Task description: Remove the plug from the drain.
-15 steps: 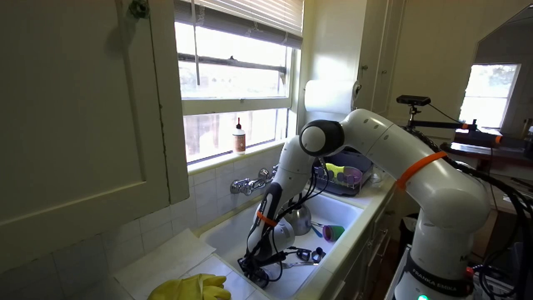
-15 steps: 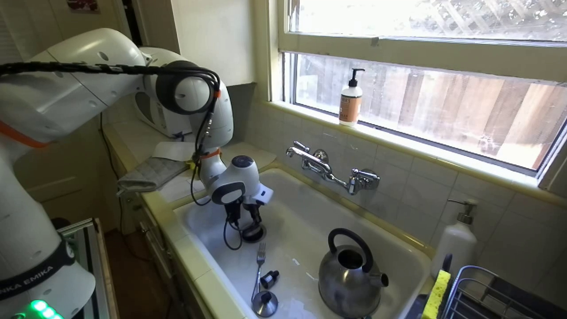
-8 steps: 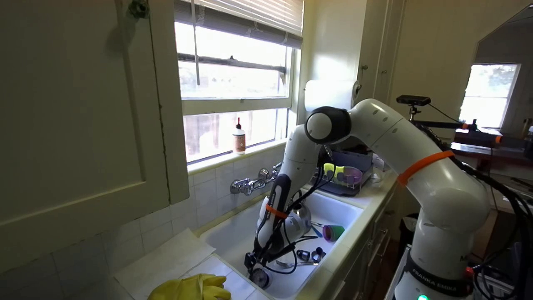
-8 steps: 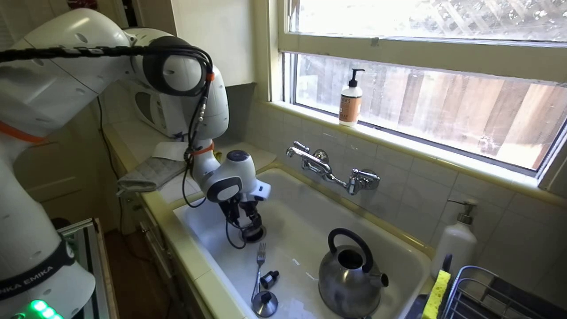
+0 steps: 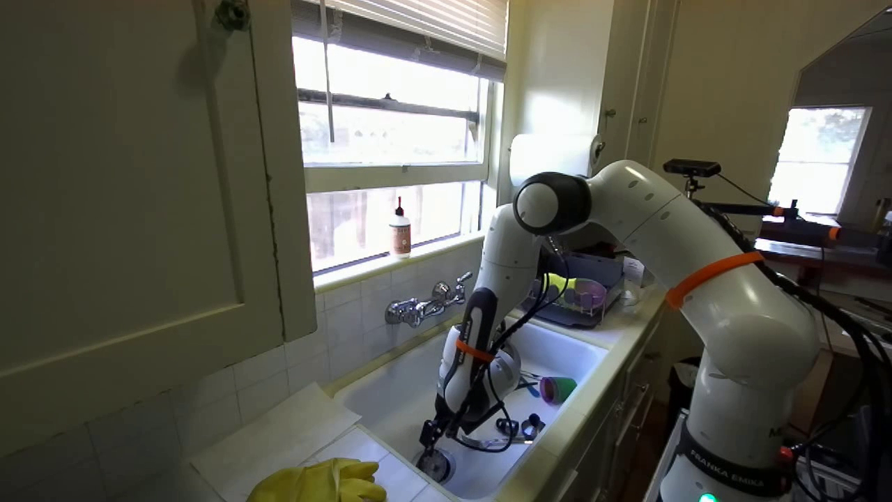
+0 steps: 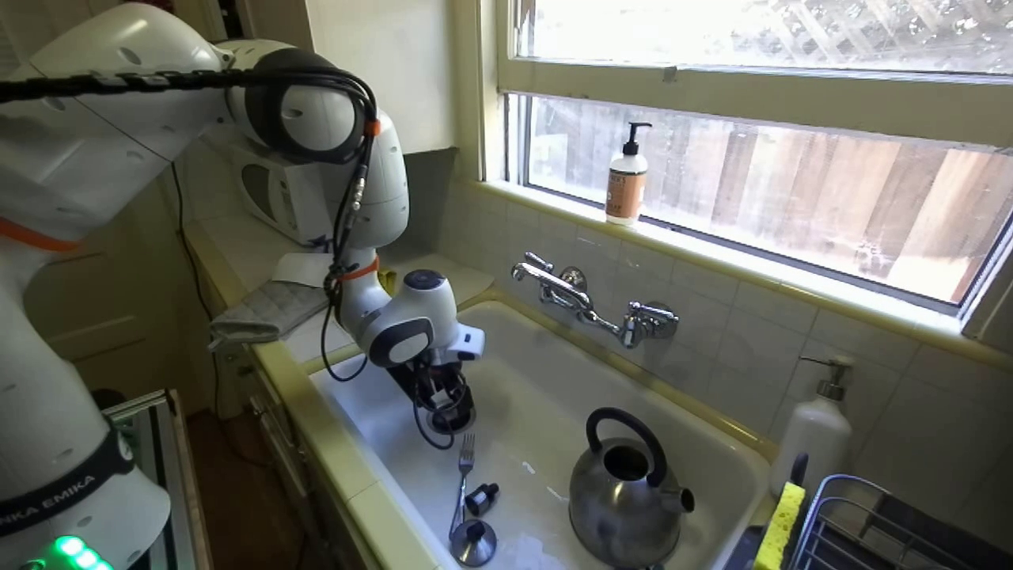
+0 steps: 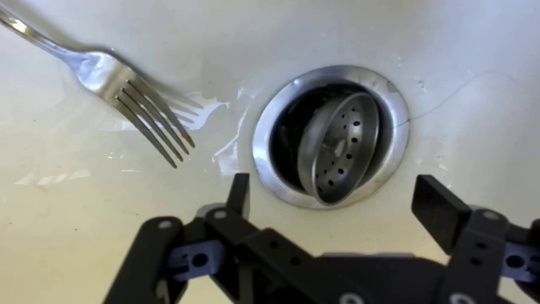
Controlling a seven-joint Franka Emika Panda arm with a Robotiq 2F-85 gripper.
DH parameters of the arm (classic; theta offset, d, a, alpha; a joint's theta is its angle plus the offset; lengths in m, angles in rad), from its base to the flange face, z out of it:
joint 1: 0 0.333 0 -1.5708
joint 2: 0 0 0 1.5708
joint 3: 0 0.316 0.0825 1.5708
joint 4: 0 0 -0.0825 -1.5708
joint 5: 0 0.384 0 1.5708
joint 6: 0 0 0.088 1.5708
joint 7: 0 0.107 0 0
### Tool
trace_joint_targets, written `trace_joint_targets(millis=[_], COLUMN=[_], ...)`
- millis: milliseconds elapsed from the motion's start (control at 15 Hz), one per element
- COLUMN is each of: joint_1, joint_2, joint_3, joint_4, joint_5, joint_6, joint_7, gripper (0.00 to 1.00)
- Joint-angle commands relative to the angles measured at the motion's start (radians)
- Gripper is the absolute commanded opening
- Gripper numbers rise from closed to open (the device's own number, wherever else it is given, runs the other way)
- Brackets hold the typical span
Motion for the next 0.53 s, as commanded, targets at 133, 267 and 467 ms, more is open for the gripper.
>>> trace_joint_targets(millis=[133, 267, 467], joint_1=[-0.006, -0.001, -0.003], joint_2=[0.065, 0.084, 0.103], joint_3=[-0.012, -0.014, -0.012], joint_4=[0.043, 0.061, 0.084], joint_5=[-0.054, -0.053, -0.048], joint_6=[0.016, 0.02, 0.029], joint_7=[-0.037, -0.034, -0.027], gripper=[0.65, 0.49, 0.25])
